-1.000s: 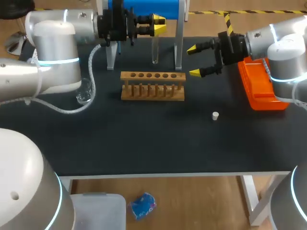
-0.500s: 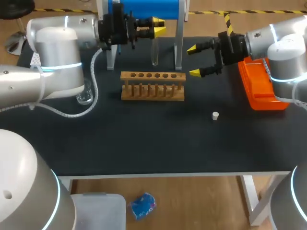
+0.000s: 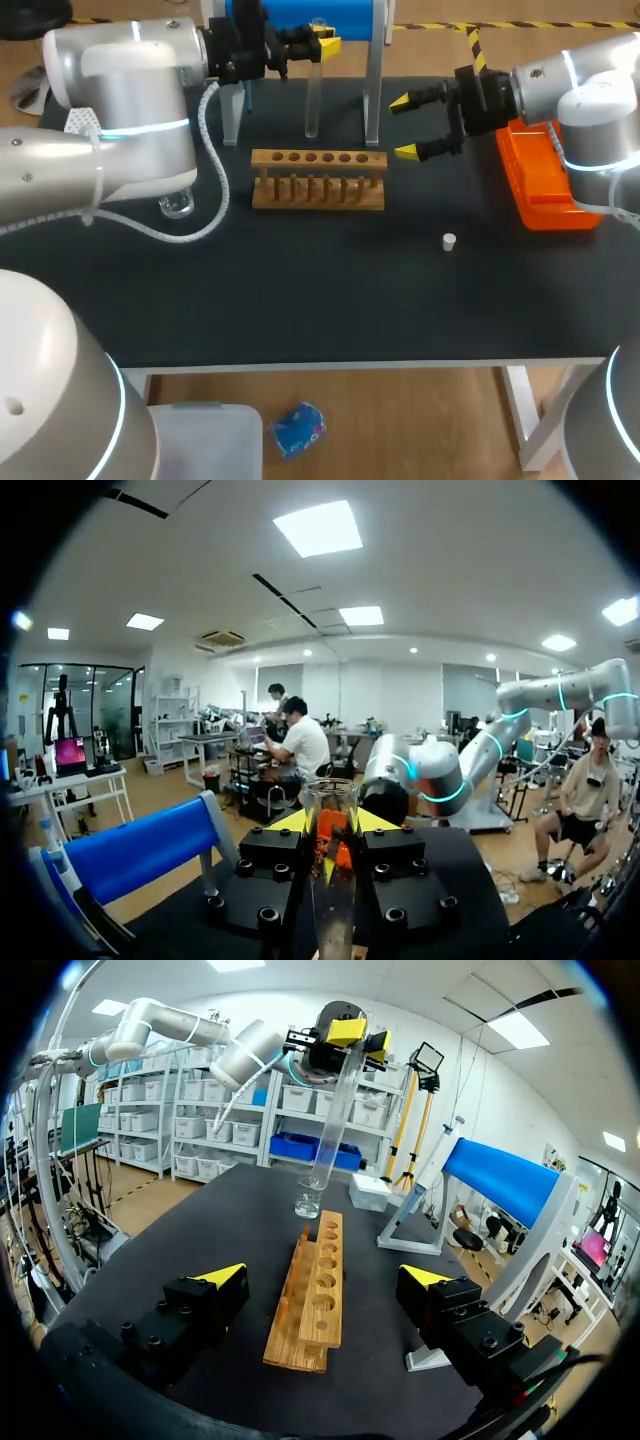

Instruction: Invert the test tube, pick up the pipette, mount the tip to pipette, aspirate from beaker and dispense into the tube, eject the tip, return the pipette, and cap with the stopper.

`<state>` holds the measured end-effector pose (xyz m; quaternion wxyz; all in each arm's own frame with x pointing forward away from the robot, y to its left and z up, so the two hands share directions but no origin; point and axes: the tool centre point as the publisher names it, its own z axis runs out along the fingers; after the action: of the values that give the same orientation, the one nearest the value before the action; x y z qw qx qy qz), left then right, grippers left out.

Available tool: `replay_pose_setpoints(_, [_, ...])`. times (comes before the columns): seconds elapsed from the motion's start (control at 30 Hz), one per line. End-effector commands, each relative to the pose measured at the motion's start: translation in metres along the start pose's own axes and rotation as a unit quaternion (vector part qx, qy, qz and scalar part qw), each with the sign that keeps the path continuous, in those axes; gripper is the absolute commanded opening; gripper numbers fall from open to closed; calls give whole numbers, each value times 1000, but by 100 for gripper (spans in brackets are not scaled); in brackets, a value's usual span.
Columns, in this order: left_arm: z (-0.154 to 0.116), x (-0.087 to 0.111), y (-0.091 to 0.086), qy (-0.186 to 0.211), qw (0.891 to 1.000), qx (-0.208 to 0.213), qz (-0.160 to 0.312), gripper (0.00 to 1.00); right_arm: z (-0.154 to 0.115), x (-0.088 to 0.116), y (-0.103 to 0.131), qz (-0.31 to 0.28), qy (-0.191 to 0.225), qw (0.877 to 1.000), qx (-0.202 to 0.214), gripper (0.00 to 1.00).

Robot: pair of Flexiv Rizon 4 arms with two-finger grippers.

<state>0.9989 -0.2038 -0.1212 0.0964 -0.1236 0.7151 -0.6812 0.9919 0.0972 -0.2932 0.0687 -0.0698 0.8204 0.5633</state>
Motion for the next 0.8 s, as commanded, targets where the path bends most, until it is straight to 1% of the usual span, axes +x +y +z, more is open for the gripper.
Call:
replay_pose_setpoints(0.03, [5, -2, 8, -18, 1000, 18, -3, 0, 0, 0, 0, 0, 0, 1000, 1, 100])
replay_pose_setpoints(0.13, [5, -5, 9, -19, 1000, 13, -6, 0, 0, 0, 0, 0, 0, 1000, 1, 100])
replay_pose_setpoints(0.23, [7, -8, 10, -17, 1000, 17, -7, 0, 0, 0, 0, 0, 0, 1000, 1, 100])
replay_pose_setpoints(0.3, [8, -10, 11, -17, 999, 27, -15, 0, 0, 0, 0, 0, 0, 1000, 1, 100])
replay_pose_setpoints(0.33, [9, -11, 12, -18, 999, 23, -16, 0, 0, 0, 0, 0, 0, 1000, 1, 100])
replay_pose_setpoints(0.4, [11, -12, 13, -10, 999, 35, -9, 0, 0, 0, 0, 0, 0, 1000, 1, 100])
replay_pose_setpoints(0.47, [13, -14, 15, -6, 1000, 23, -9, 0, 0, 0, 0, 0, 0, 1000, 1, 100])
replay_pose_setpoints(0.57, [15, -16, 18, 9, 999, 46, 3, 0, 0, 0, 0, 0, 0, 1000, 1, 100])
replay_pose_setpoints(0.7, [16, -17, 23, 24, 998, 57, 21, 0, 0, 0, 0, 0, 0, 1000, 1, 100])
replay_pose_setpoints(0.8, [18, -17, 29, 36, 997, 62, 20, 0, 0, 0, 0, 0, 0, 1000, 1, 100])
